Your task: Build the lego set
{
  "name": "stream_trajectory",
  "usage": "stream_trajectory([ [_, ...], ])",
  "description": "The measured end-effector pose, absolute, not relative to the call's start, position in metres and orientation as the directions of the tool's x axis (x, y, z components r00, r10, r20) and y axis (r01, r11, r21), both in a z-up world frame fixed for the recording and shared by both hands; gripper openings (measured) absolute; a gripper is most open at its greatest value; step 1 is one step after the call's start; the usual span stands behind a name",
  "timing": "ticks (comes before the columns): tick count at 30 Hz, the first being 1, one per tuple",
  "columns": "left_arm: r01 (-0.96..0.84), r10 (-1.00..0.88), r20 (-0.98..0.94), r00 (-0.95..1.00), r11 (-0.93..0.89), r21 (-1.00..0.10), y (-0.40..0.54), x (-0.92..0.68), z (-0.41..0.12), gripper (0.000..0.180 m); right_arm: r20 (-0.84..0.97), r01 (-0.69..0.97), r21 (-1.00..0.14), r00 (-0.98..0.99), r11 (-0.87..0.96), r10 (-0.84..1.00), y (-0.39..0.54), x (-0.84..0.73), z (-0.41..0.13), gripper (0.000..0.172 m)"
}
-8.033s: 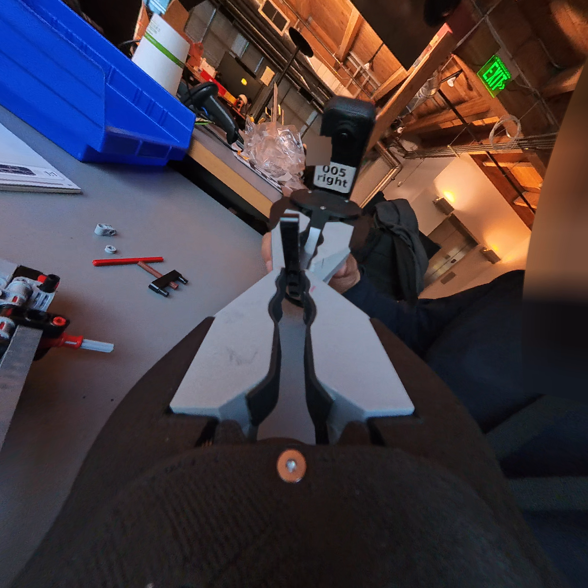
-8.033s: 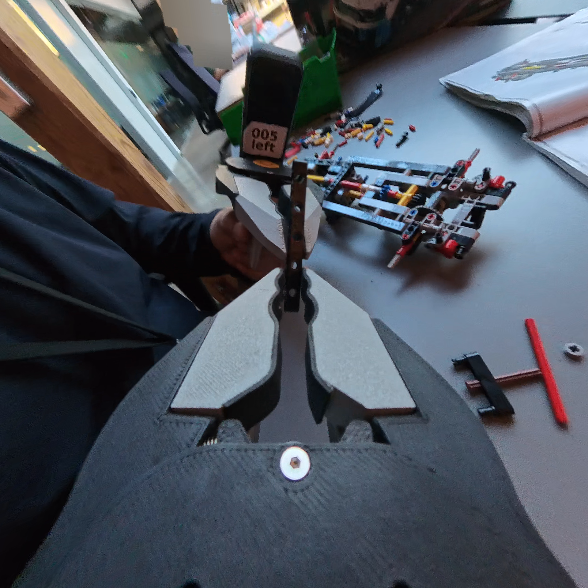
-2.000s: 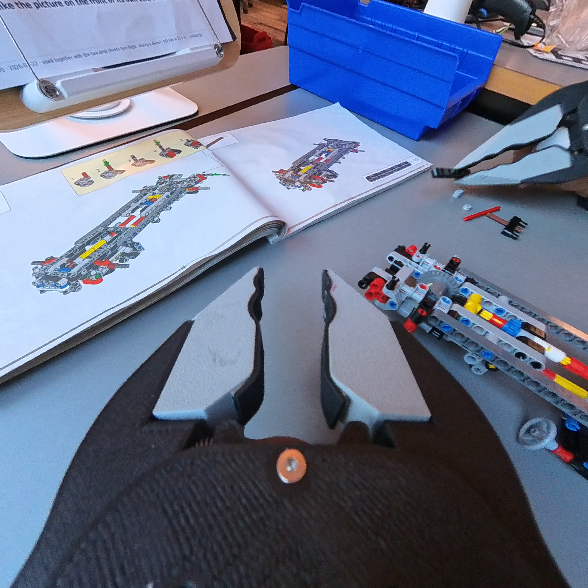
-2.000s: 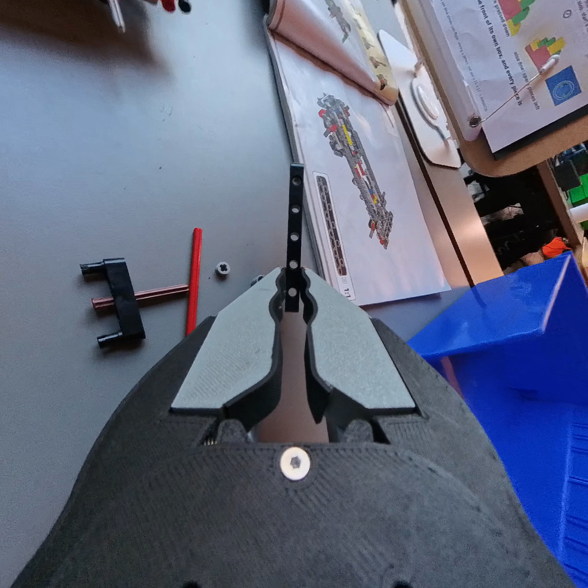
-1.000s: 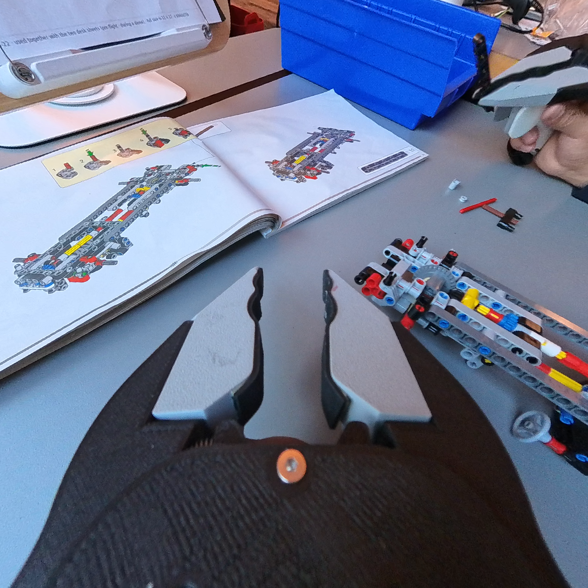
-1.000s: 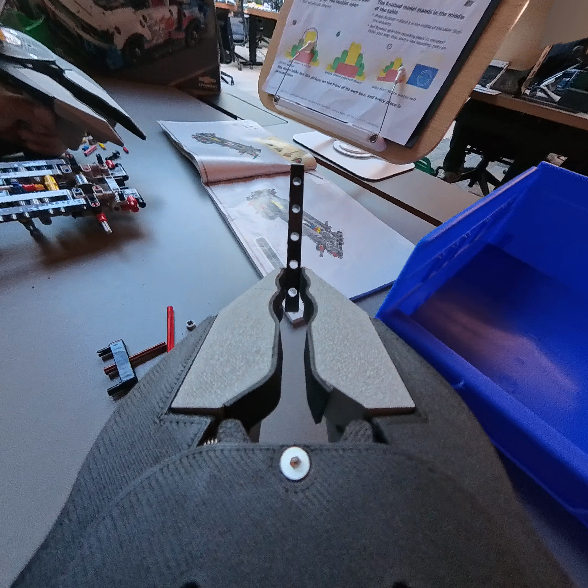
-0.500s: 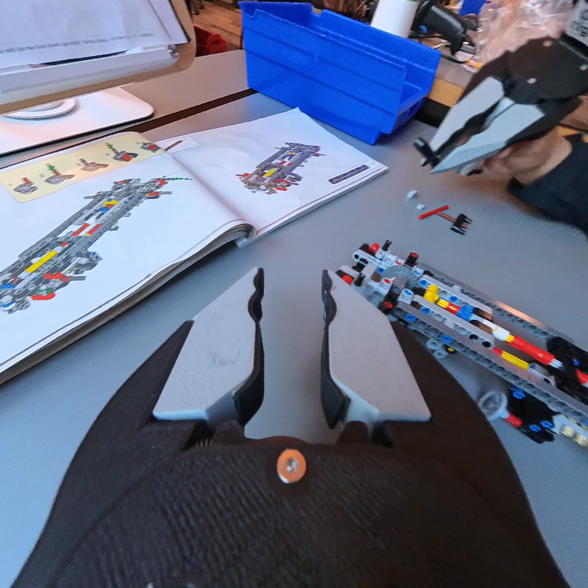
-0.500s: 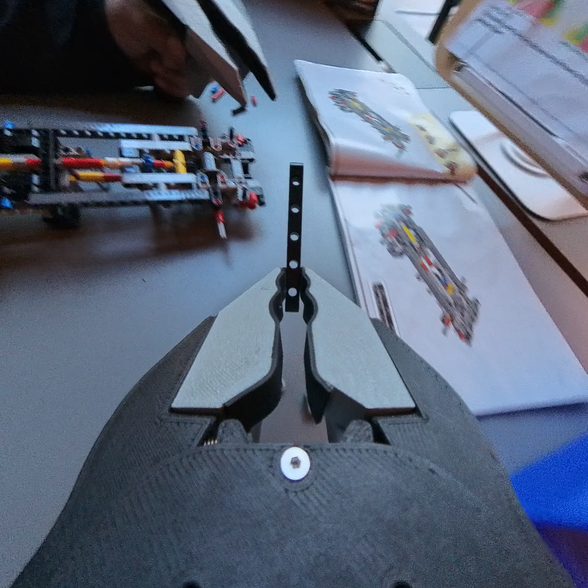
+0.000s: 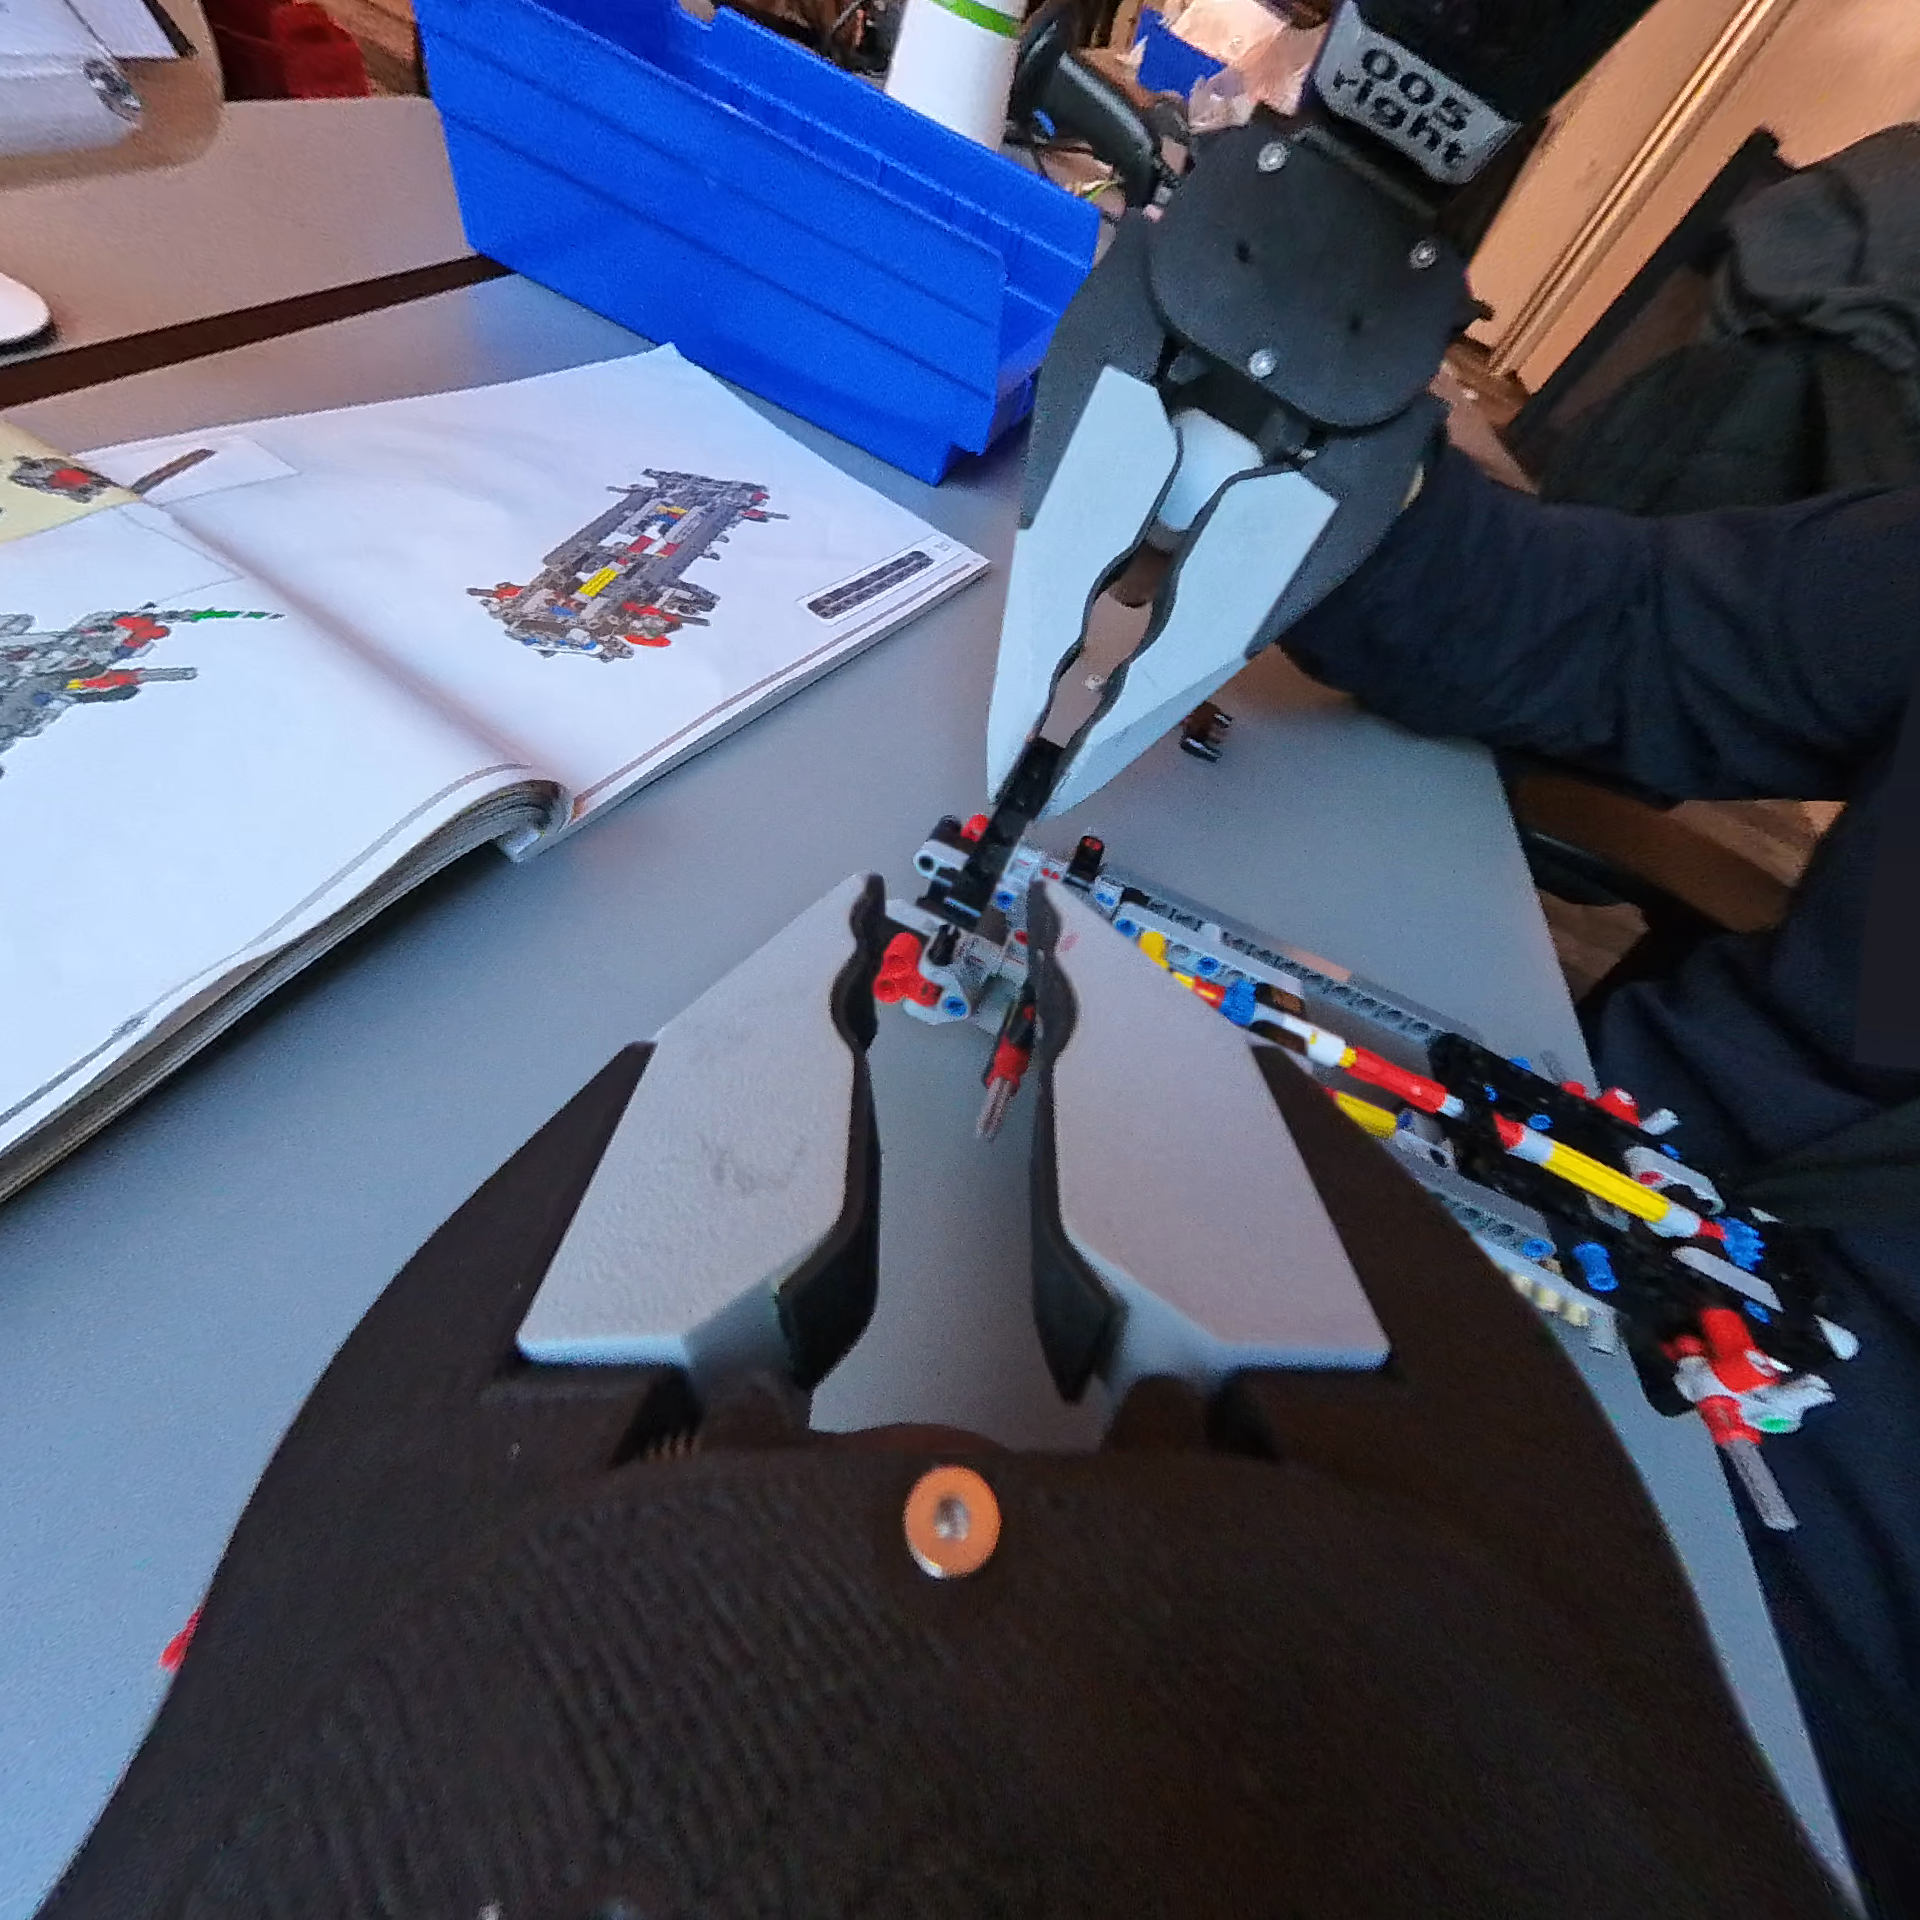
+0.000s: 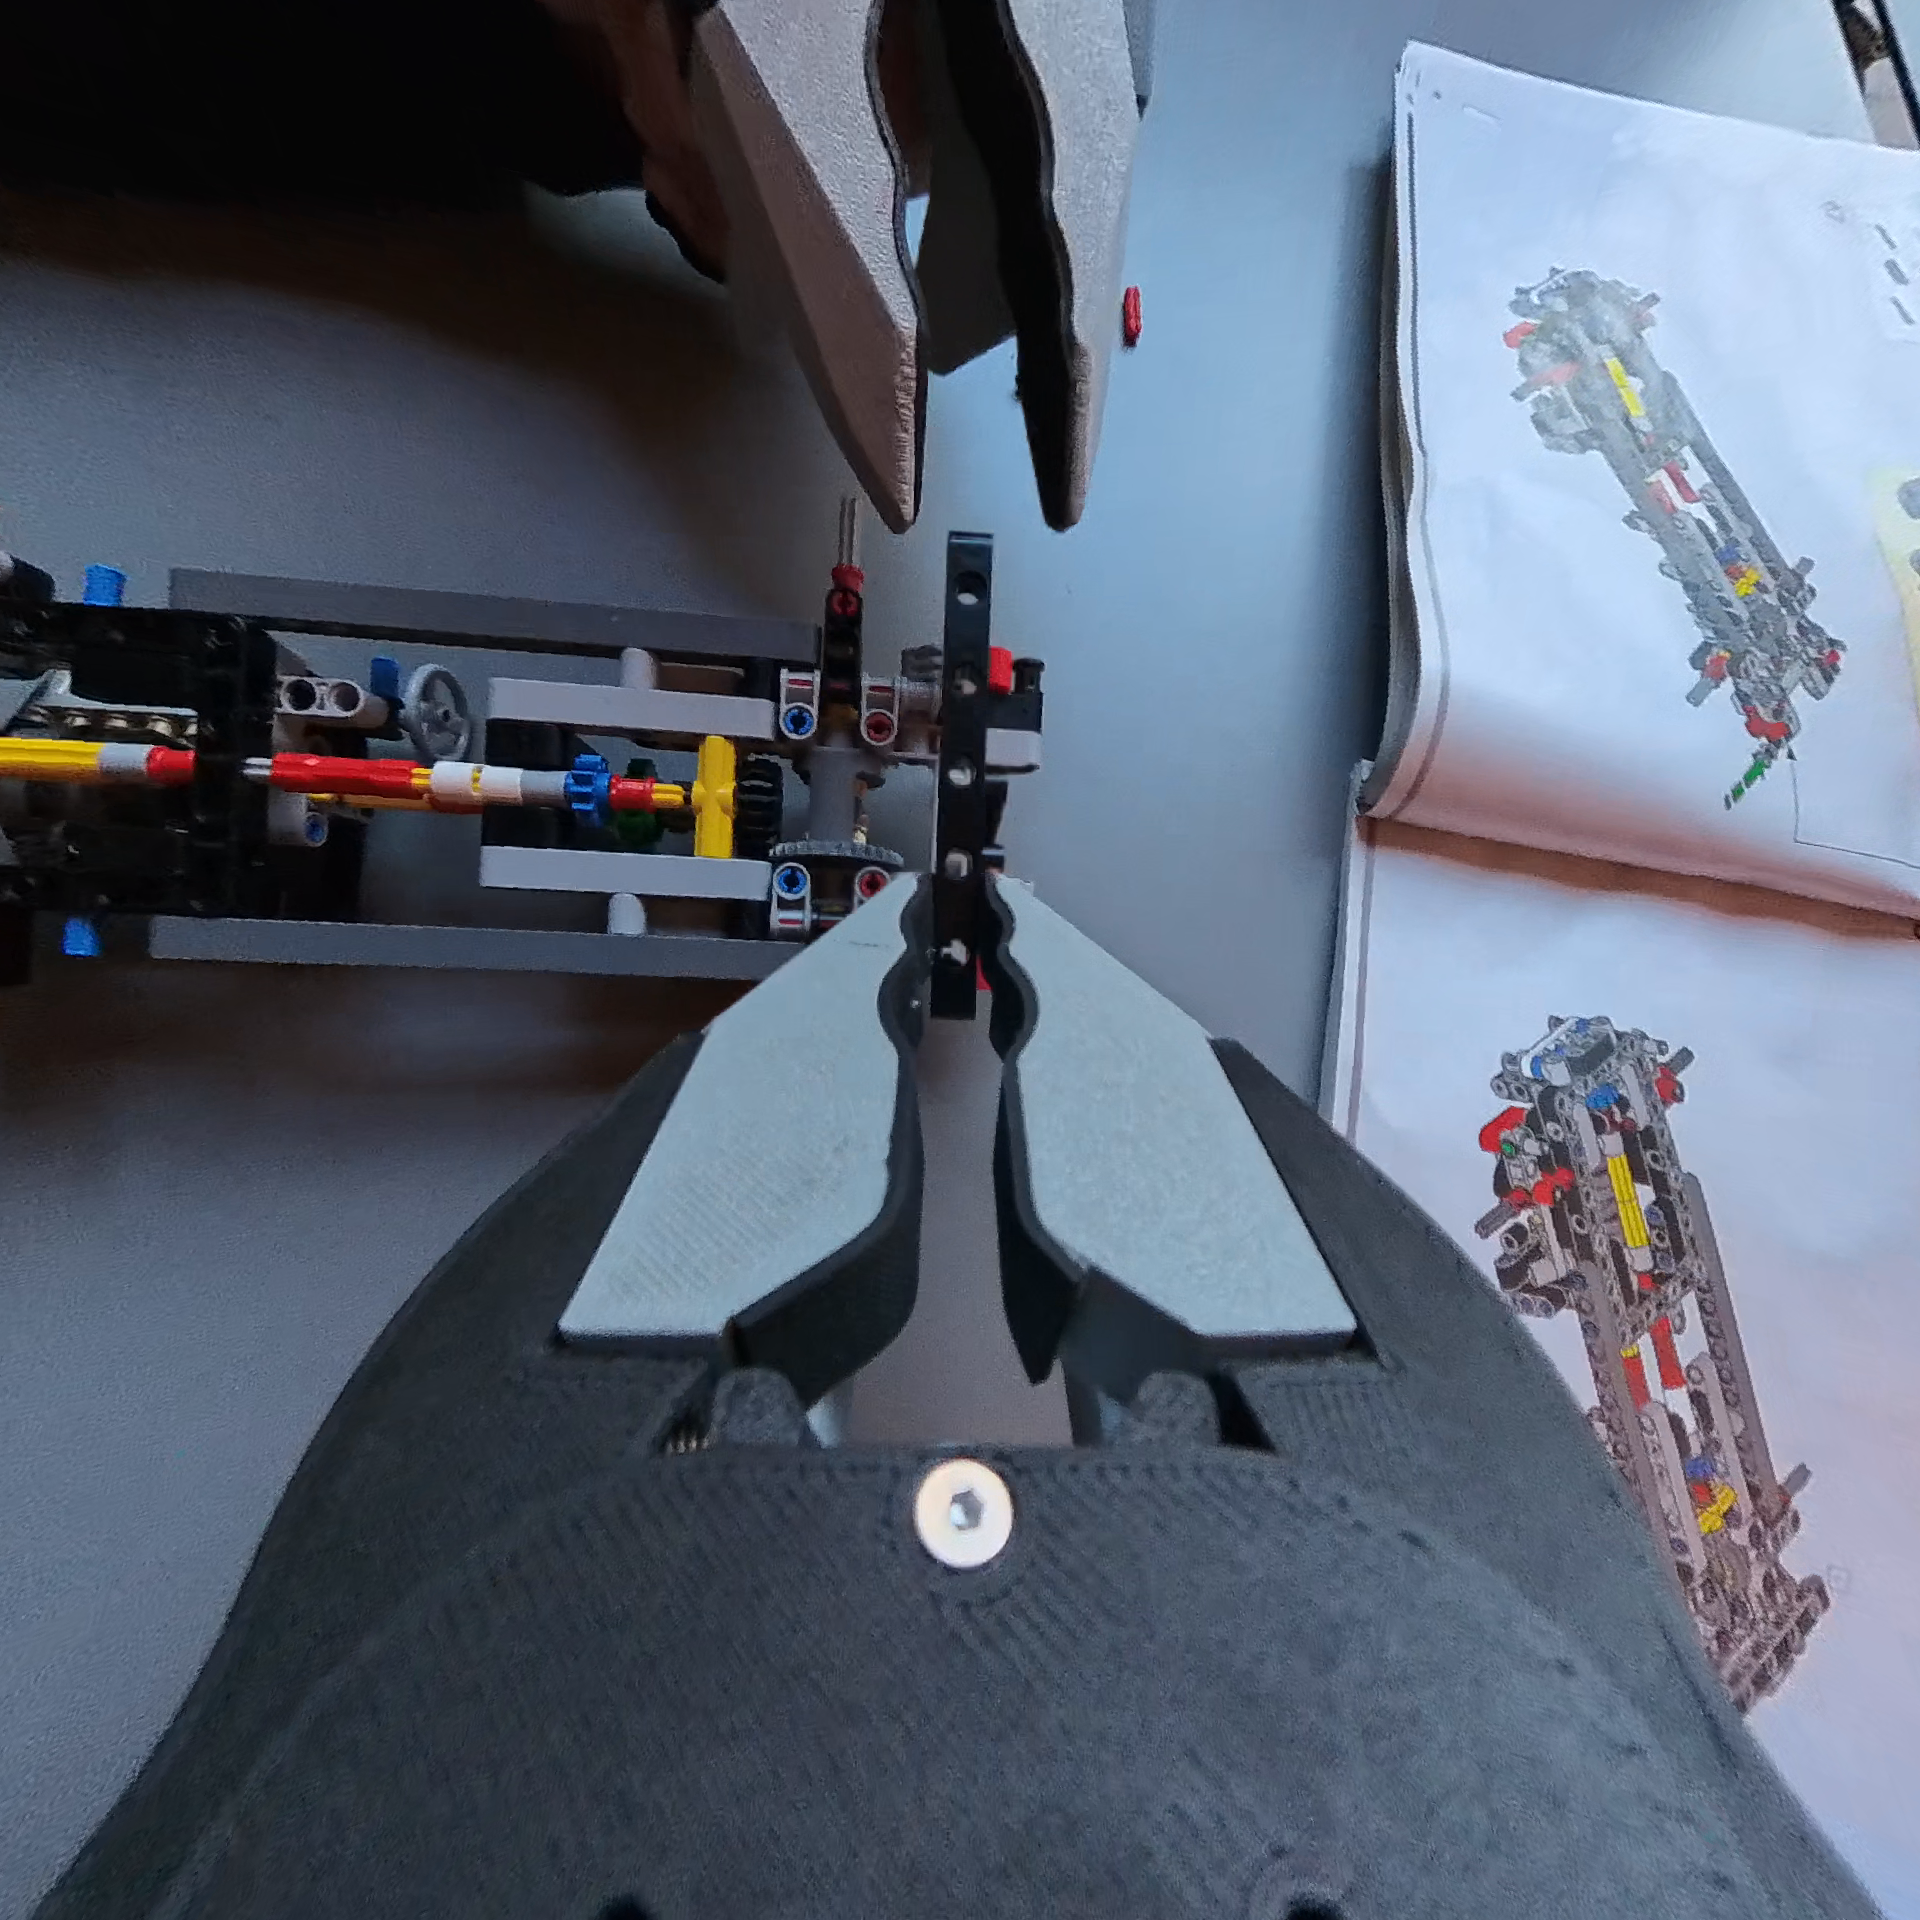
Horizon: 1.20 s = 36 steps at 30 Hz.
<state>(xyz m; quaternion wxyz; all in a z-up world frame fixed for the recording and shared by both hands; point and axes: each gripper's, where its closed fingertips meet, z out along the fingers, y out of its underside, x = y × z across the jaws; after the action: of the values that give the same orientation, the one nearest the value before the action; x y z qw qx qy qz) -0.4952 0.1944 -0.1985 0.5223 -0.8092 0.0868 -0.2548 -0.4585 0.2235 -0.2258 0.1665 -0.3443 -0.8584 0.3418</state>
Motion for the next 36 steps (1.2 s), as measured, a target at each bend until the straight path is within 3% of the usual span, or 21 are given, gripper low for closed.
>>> stream_trajectory([
  [5, 0.108, -0.430, 0.332, 0.839, -0.467, -0.878, 0.200, -0.492, -0.203, 0.019, 0.051, 0.468, -0.708, -0.714, 0.530, 0.698, 0.221, -0.459, -0.225, 0.006],
  [8, 0.084, -0.458, 0.328, 0.826, -0.477, -0.875, 0.200, -0.485, -0.208, 0.007, 0.045, 0.473, -0.704, -0.715, 0.530, 0.698, 0.223, -0.459, -0.229, 0.005],
  [17, 0.069, -0.449, 0.273, 0.851, -0.419, -0.905, 0.205, -0.486, -0.193, 0.005, 0.050, 0.465, -0.736, -0.687, 0.492, 0.725, 0.239, -0.456, -0.226, 0.008],
  [29, 0.194, -0.444, 0.363, 0.819, -0.381, -0.904, 0.204, -0.492, -0.186, 0.005, -0.022, 0.444, -0.864, -0.502, 0.236, 0.865, 0.282, -0.420, -0.225, 0.012],
  [36, 0.164, -0.422, 0.292, 0.858, -0.313, -0.935, 0.199, -0.497, -0.179, 0.005, 0.185, 0.233, -0.929, -0.376, 0.286, 0.908, 0.288, -0.419, -0.192, 0.011],
])
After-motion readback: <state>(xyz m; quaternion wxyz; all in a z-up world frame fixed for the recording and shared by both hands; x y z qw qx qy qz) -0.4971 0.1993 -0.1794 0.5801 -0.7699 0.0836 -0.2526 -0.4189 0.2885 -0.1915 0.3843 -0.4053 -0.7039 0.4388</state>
